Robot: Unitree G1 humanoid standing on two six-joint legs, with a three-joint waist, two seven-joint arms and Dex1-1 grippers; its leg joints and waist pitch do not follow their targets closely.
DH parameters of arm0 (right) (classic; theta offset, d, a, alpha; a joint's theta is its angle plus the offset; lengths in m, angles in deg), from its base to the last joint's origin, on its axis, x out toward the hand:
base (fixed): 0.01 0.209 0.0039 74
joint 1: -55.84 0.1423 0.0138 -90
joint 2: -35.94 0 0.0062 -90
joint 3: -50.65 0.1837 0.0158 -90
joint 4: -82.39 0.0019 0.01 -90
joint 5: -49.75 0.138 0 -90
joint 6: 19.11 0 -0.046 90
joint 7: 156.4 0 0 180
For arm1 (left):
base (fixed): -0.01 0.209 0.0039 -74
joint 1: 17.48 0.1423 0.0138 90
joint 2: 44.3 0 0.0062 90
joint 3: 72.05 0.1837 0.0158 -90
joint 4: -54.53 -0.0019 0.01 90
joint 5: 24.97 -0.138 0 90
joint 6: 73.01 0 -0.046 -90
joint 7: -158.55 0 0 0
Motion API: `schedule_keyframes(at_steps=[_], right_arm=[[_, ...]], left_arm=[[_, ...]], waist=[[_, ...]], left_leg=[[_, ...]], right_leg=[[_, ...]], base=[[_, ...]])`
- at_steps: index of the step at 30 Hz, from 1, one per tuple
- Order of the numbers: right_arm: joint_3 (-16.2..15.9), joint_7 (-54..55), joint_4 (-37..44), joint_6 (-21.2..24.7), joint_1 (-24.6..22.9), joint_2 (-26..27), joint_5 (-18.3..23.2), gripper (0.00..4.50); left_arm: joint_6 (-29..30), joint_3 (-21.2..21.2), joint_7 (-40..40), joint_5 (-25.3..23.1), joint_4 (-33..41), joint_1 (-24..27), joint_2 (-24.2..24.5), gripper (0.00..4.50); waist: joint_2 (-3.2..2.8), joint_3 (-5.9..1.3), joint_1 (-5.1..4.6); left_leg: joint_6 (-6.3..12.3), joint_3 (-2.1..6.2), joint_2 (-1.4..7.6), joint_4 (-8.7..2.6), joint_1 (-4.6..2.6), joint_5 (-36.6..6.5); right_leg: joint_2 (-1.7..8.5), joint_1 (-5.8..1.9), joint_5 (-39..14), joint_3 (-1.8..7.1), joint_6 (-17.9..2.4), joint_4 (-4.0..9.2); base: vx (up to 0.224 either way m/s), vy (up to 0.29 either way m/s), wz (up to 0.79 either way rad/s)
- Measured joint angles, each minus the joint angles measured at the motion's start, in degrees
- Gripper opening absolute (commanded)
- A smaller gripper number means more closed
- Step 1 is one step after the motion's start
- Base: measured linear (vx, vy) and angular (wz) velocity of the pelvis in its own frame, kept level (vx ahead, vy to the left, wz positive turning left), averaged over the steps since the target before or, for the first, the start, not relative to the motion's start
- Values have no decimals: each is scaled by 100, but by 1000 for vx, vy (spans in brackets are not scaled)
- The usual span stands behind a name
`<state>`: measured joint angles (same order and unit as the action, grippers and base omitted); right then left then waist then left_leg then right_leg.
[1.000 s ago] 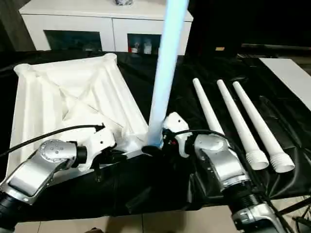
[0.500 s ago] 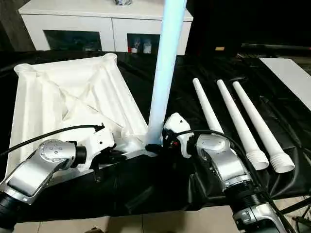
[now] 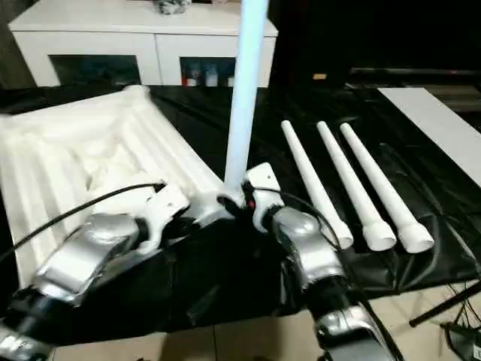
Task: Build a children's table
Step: Insert table leg to table base
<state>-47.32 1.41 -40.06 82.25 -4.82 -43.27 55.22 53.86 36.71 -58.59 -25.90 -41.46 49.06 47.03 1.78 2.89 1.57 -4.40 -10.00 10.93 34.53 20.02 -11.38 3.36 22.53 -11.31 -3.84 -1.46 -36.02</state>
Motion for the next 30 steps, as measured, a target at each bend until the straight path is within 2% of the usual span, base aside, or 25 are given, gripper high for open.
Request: schedule_keyframes(at_steps=[2, 5, 9, 10, 11, 13, 16, 18, 20, 24, 27, 30], right_arm=[[227, 884, -628, -99, 429, 426, -109, 264], [585, 1743, -1485, -352, 949, 767, -147, 264], [667, 1708, -1715, -602, 1029, 795, -134, 264], [686, 1655, -1725, -634, 1038, 791, -128, 320], [712, 1567, -1728, -670, 1037, 785, -121, 334], [739, 1323, -1707, -728, 1033, 791, -11, 334], [738, 962, -1682, -835, 981, 782, 88, 377], [660, 737, -1500, -835, 870, 702, 76, 379], [390, 360, -1102, -795, 638, 399, 16, 379], [91, -460, -333, -689, 259, -64, -46, 379], [-96, -1423, 368, -544, -151, -733, -9, 379], [-148, -1995, 571, -444, -304, -1055, 106, 379]], left_arm=[[157, -74, 598, -119, -483, -326, -520, 0], [147, -99, 1239, -275, -1032, -655, -1029, 0], [55, -73, 1298, -302, -1070, -672, -1039, 0], [28, -36, 1294, -325, -1059, -672, -981, 0], [-9, 17, 1262, -343, -1024, -667, -895, 0], [-81, 31, 1235, -392, -998, -655, -796, 0], [-233, 27, 1139, -452, -957, -611, -587, 0], [-263, 27, 1069, -453, -856, -560, -496, 0], [-299, 28, 921, -451, -646, -437, -336, 0], [-369, 26, 571, -363, -342, -261, -27, 0], [-763, 46, -113, -170, 20, 61, 518, 0], [-1051, 23, -754, 72, 273, 303, 964, 0]], waist=[[-13, -8, 8], [-13, -11, 36], [-22, -19, 42], [-22, -19, 41], [-21, -19, 41], [-23, -18, 27], [-23, -17, 0], [-24, -15, 9], [-26, -14, 24], [-27, -13, 42], [-41, -13, 74], [-43, -11, 66]], left_leg=[[0, 0, -4, 1, 1, 0], [0, 1, -7, 0, 13, 0], [0, 1, -6, -3, 23, 0], [0, 1, -6, -3, 25, 0], [0, 1, -4, -3, 30, 0], [1, 0, -4, -5, 39, 0], [1, 0, 0, -10, 47, 0], [1, 0, 1, -11, 58, 0], [1, 0, 2, -11, 83, 1], [5, 0, 2, -10, 97, 0], [16, 0, 2, -17, 99, -6], [15, -1, 2, -16, 98, -6]], right_leg=[[0, 11, 9, 2, 0, 0], [1, 16, 13, 4, 0, 2], [1, 13, 16, 4, -4, 10], [1, 14, 21, 4, -13, 10], [1, 18, 20, 4, -12, 10], [1, 31, 21, 4, -13, 9], [-4, 46, 22, 3, -14, 8], [-5, 56, 21, 2, -12, 8], [-5, 63, 18, 1, -7, 16], [-5, 69, 14, -1, -1, 40], [-5, 65, 14, -3, -1, 65], [-5, 65, 15, -3, -3, 63]], base=[[0, 0, 0], [0, 0, 0], [0, 0, 0], [0, 0, 0], [0, 0, 0], [0, 0, 0], [0, 0, 0], [0, 0, 0], [0, 0, 0], [0, 0, 0], [0, 0, 0], [0, 0, 0]])
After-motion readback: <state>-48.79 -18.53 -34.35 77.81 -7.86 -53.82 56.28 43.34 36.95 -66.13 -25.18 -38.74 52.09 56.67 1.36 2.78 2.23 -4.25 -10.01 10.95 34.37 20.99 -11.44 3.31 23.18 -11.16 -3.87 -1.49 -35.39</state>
